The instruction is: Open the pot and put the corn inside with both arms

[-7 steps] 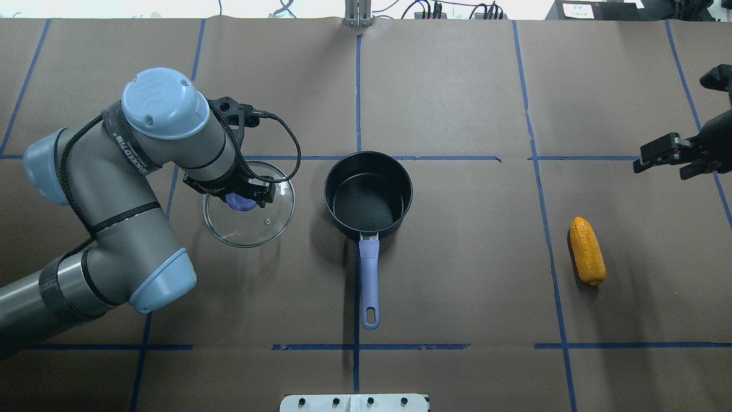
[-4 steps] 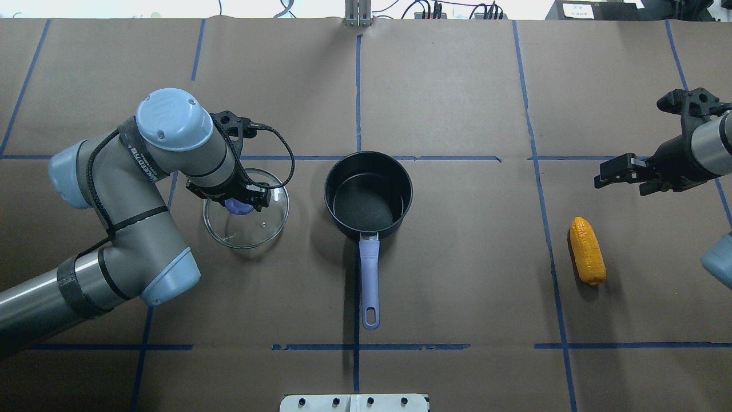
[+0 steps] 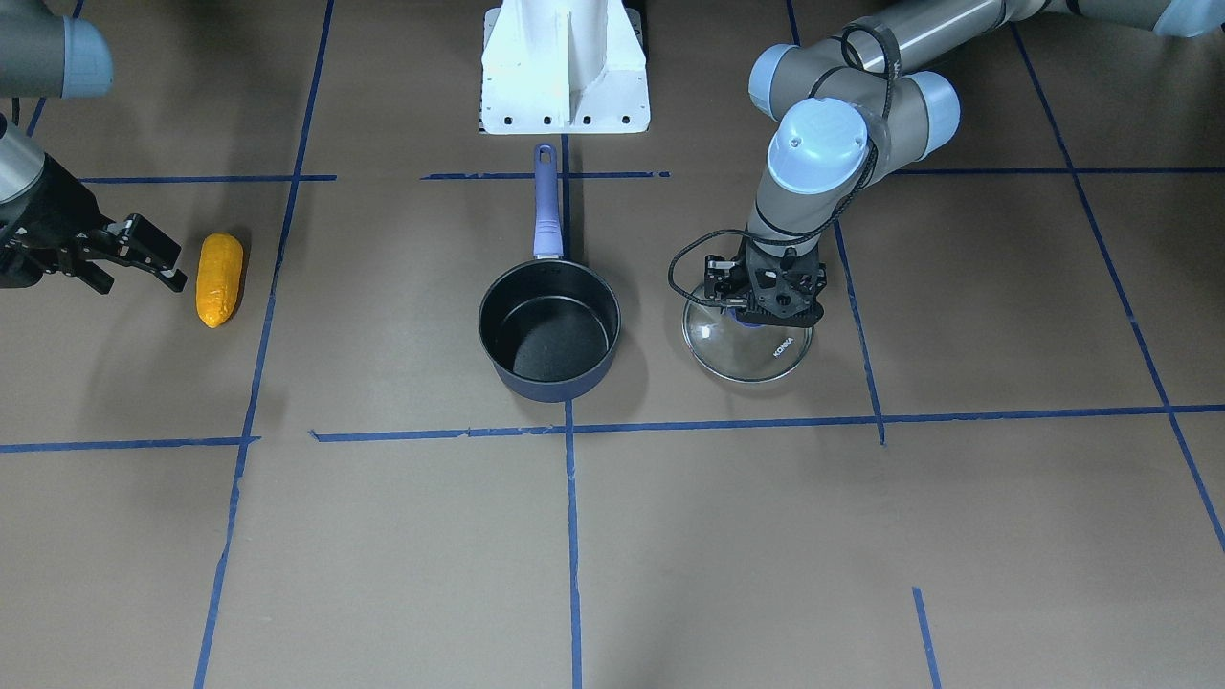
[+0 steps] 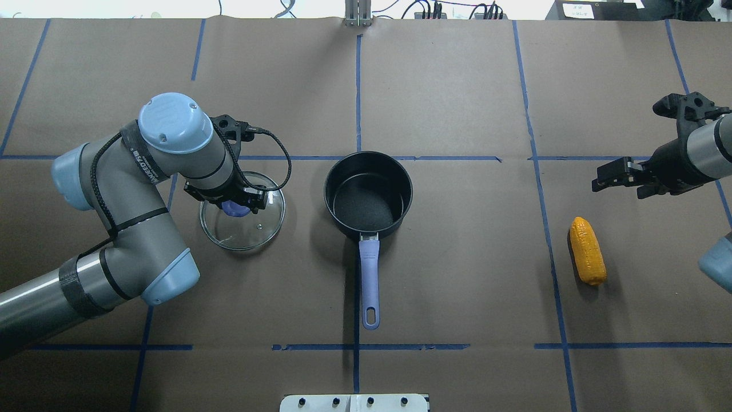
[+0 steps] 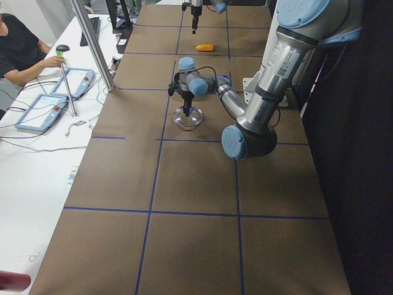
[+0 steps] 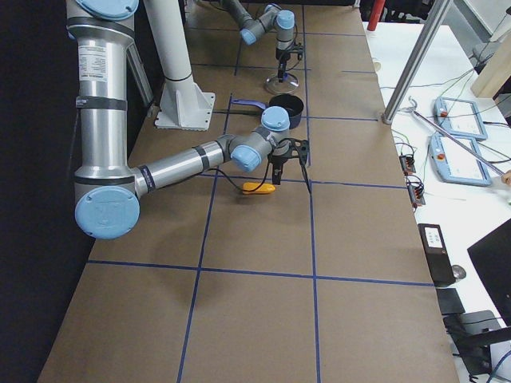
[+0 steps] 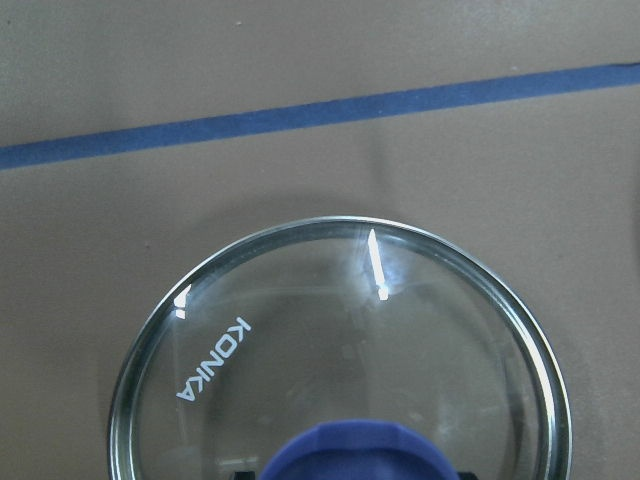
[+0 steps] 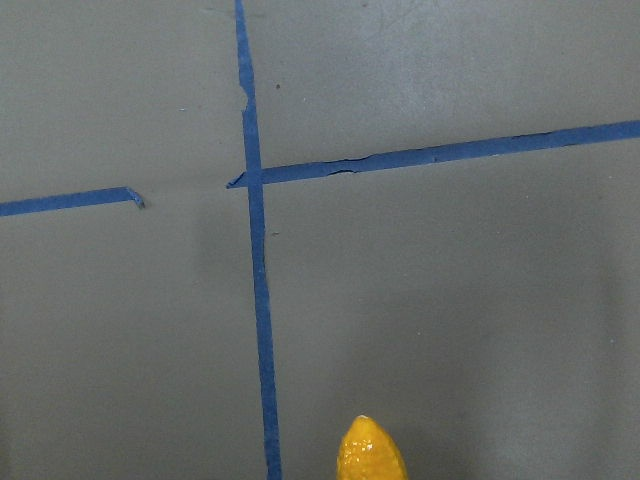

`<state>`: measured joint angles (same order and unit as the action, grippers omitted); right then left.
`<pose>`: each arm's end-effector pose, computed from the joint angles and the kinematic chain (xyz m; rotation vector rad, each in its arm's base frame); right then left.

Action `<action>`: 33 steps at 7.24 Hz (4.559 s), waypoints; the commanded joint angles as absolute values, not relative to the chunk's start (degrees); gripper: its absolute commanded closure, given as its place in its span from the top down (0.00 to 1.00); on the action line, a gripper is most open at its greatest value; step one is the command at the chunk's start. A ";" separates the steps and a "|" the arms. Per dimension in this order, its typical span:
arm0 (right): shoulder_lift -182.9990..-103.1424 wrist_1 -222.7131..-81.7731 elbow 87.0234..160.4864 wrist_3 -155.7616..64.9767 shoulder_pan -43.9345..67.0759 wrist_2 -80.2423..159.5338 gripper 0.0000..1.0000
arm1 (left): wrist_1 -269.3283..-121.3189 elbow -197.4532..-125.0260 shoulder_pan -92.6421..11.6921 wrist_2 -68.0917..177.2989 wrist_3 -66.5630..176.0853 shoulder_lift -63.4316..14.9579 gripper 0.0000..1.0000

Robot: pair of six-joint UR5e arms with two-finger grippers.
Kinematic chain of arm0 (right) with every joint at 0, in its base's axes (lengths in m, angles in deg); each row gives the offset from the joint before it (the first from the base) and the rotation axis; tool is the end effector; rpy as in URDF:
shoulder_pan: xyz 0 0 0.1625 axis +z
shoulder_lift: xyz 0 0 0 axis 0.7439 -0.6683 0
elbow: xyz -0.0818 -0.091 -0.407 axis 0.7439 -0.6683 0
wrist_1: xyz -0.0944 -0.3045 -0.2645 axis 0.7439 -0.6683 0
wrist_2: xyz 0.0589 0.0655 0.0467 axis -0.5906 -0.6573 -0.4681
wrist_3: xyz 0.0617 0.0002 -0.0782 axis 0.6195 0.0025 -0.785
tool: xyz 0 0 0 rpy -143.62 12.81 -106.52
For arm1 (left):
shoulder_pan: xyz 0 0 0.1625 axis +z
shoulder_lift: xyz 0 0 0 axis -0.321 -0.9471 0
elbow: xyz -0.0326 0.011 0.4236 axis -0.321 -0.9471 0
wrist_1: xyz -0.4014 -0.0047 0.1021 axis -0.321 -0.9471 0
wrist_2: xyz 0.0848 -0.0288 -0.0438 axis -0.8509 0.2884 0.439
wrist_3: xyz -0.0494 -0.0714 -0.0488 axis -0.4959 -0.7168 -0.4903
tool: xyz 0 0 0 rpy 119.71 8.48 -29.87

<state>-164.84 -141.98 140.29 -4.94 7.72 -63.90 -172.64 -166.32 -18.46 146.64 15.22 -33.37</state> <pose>-0.2140 -0.4462 0.4612 0.0522 -0.9234 0.1378 0.4702 -0.4741 0.3211 0.0738 0.7658 0.1136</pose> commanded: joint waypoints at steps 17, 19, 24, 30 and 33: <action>-167.75 -142.12 136.32 -3.27 -6.75 -58.80 0.05 | -166.93 -173.79 -28.12 157.08 15.70 -33.38 1.00; -167.05 -142.73 138.41 -3.27 -4.66 -58.97 0.02 | -162.48 -177.21 -30.75 160.23 15.79 -33.47 1.00; -143.50 -166.46 141.95 -2.75 -0.77 -59.50 0.02 | -151.82 -181.01 -40.75 160.16 40.86 -28.84 1.00; -120.73 -172.26 130.00 16.23 -14.73 -51.44 0.03 | -151.73 -178.91 -53.07 160.16 64.73 -21.34 1.00; -117.21 -163.24 120.08 20.19 -17.56 -47.28 0.04 | -152.17 -178.29 -55.72 160.25 70.37 -18.62 1.00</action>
